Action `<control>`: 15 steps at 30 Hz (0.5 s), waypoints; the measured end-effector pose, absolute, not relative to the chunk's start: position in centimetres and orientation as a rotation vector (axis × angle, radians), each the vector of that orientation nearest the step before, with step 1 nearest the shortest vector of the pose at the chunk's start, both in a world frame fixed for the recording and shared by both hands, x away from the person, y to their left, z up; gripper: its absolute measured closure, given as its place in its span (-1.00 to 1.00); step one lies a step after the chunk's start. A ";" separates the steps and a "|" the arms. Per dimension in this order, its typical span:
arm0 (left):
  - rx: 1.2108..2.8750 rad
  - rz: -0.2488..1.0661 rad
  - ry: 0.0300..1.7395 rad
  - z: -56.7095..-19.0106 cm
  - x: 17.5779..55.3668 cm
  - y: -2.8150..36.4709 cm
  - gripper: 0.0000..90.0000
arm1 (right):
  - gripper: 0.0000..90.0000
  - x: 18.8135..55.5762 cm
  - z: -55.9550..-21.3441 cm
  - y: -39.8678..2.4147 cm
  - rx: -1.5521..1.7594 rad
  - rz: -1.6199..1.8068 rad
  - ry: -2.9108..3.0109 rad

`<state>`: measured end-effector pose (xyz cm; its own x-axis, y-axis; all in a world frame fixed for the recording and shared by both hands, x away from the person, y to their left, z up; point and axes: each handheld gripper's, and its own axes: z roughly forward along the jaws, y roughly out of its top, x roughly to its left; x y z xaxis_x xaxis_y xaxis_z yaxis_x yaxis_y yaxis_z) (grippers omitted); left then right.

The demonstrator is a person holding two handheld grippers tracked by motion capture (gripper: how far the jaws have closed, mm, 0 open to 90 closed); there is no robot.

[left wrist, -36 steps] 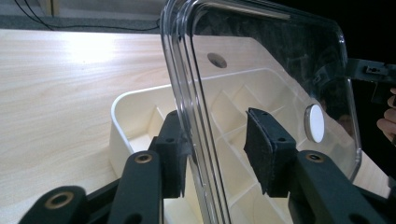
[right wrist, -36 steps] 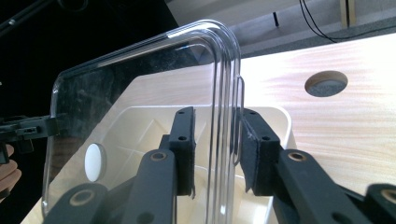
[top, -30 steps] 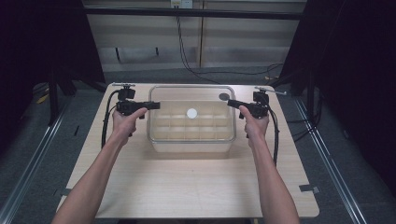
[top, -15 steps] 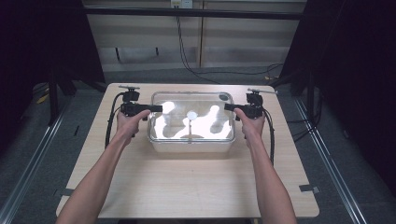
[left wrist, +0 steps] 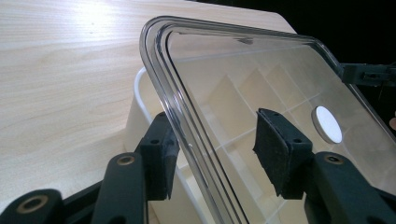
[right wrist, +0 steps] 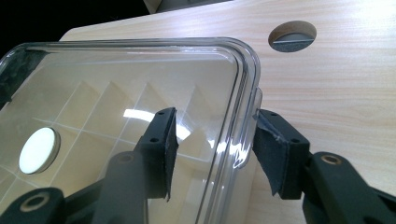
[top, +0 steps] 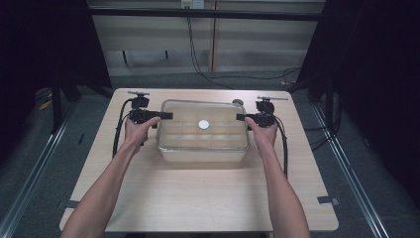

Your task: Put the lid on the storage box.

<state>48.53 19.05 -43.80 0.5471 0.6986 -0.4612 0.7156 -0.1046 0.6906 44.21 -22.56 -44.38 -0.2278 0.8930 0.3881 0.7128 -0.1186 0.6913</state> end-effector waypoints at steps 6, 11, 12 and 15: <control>1.866 0.040 1.178 -43.7 48.4 19.0 0.09 | 0.10 44.1 -44.3 -22.5 1.790 1.261 1.931; 1.852 0.007 1.199 -44.9 48.3 19.2 0.05 | 0.06 44.3 -44.8 -22.2 1.793 1.241 1.934; 1.847 -0.005 1.196 -44.9 48.4 19.3 0.05 | 0.06 44.3 -44.9 -22.2 1.793 1.241 1.931; 1.851 0.007 1.191 -44.9 48.3 19.2 0.04 | 0.06 44.2 -45.1 -22.2 1.790 1.252 1.928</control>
<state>48.35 19.23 -44.88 0.5346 0.7259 -0.4327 0.7208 -0.1244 0.6819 44.24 -22.24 -45.10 -0.2289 0.8997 0.3717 0.7058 -0.1096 0.6999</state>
